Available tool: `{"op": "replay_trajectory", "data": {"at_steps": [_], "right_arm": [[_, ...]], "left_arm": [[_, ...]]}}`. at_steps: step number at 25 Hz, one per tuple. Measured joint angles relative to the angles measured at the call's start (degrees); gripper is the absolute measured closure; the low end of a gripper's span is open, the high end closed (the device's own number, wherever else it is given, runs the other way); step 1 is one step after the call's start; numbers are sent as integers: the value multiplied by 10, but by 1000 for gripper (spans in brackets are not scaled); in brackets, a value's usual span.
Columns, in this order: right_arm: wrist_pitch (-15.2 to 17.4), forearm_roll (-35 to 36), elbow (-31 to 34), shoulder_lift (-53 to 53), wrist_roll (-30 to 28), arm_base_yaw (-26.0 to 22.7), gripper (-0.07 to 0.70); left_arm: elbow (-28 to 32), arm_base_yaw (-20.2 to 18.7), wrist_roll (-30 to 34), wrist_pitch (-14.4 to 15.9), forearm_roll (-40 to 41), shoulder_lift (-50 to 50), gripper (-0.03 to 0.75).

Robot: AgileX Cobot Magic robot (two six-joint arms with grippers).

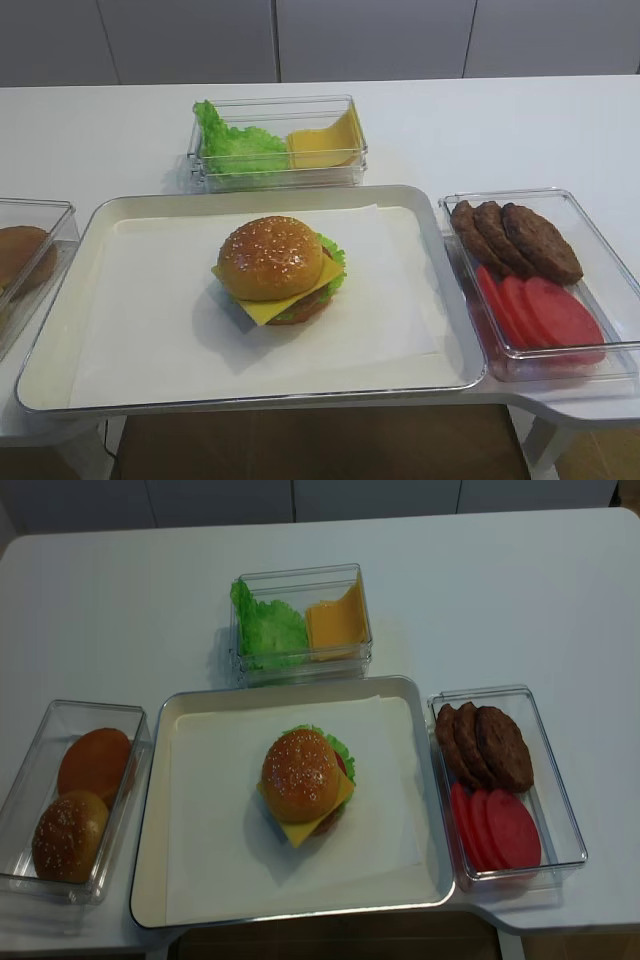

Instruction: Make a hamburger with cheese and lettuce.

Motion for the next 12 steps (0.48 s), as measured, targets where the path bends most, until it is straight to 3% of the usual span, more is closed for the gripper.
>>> {"op": "replay_trajectory", "data": {"at_steps": [12], "right_arm": [[0,0,0,0,0,0,120]], "left_arm": [[0,0,0,0,0,0,427]]}}
